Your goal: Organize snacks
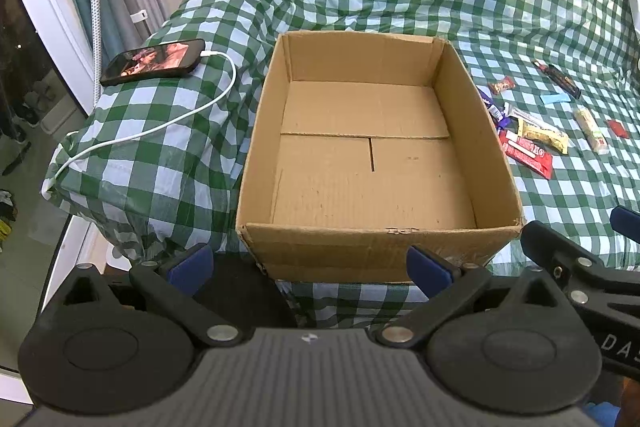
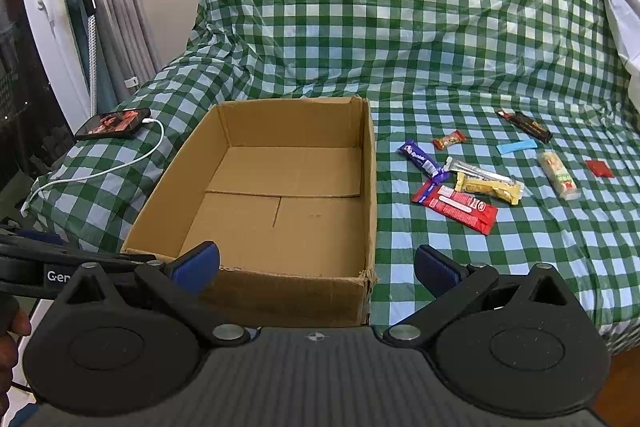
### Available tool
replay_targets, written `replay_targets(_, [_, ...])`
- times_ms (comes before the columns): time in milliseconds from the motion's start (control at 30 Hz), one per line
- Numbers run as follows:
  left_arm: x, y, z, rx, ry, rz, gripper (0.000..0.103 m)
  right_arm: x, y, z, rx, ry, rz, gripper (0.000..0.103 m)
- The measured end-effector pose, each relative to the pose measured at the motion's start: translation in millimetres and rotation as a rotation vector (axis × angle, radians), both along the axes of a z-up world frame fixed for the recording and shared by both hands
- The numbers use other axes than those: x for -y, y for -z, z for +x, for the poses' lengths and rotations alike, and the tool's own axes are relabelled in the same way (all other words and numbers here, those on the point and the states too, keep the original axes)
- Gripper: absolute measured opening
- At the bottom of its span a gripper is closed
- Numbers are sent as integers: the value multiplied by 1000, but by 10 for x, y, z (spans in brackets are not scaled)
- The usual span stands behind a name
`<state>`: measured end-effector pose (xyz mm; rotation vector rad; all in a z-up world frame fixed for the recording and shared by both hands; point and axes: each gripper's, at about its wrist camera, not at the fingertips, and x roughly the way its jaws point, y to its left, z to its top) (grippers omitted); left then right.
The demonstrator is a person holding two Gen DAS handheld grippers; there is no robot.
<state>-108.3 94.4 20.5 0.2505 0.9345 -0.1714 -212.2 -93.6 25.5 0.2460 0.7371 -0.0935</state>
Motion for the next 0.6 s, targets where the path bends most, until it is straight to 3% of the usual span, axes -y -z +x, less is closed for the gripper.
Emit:
replay_targets(100, [35,6,8,-2,2,10,103,51,-50,71,-34,14,15,103])
replay_targets(367, [142,62,19,-19,25,42,103,74,206,-133,95,-28,70,103])
replay_targets(600, [261,96,11,-26,47,68,103,273,186,-27,0,49,88,103])
